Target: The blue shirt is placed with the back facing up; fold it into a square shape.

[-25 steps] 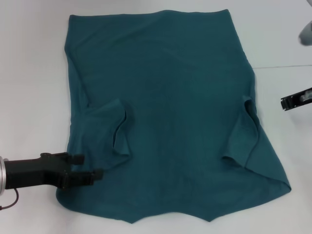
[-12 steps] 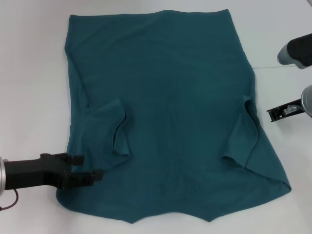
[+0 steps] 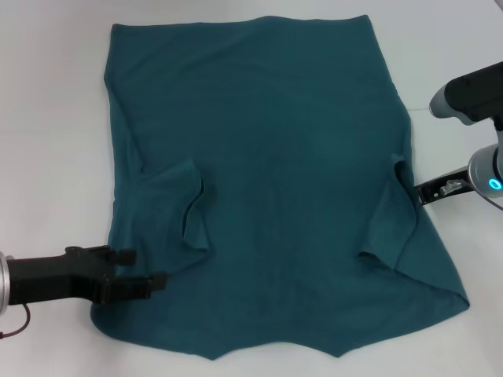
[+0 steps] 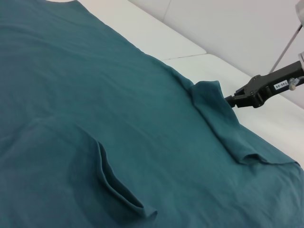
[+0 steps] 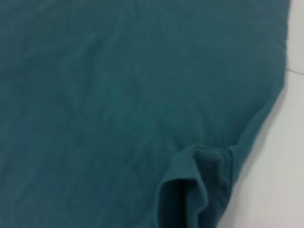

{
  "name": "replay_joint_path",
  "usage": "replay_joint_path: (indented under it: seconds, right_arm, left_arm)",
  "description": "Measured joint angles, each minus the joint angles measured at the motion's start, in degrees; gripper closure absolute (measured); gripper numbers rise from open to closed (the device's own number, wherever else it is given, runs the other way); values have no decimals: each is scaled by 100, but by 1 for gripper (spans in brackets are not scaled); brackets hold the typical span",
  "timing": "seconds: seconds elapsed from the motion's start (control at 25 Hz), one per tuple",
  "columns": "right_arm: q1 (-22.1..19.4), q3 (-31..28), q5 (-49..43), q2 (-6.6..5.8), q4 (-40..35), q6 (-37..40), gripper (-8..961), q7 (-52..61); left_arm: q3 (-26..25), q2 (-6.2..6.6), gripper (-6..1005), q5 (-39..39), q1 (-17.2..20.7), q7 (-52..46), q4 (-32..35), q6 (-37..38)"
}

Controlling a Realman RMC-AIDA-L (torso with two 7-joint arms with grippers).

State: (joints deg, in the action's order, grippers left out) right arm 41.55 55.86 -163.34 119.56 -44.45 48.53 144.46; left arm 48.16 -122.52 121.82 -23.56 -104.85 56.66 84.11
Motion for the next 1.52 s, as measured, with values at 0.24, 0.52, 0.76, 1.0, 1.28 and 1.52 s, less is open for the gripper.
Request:
replay_joint_path:
  seconds: [0.24, 0.52, 0.76, 1.0, 1.28, 1.52]
  right_arm:
    - [63, 18, 115, -7, 77, -3, 932, -36]
    - [174, 11, 424, -14, 206, 35, 926, -158]
    - [238, 34, 1070, -48, 209, 170, 920, -401]
    - [406, 9, 1313, -33, 354, 137, 915, -522]
    - [519, 24, 1276, -50, 352, 218, 908, -473]
    - [385, 69, 665, 9, -592, 1092, 903, 243]
  left_arm:
    - [0, 0, 172, 0, -7, 0, 4, 0]
    - [0, 0, 171, 0, -8, 0, 3, -12]
    - [0, 0, 171, 0, -9, 7, -14, -28]
    - [0, 0, 171, 0, -9, 17, -15, -35]
    - [0, 0, 172, 0, 17, 22, -15, -24]
    - [0, 10, 172, 0, 43, 6, -5, -2]
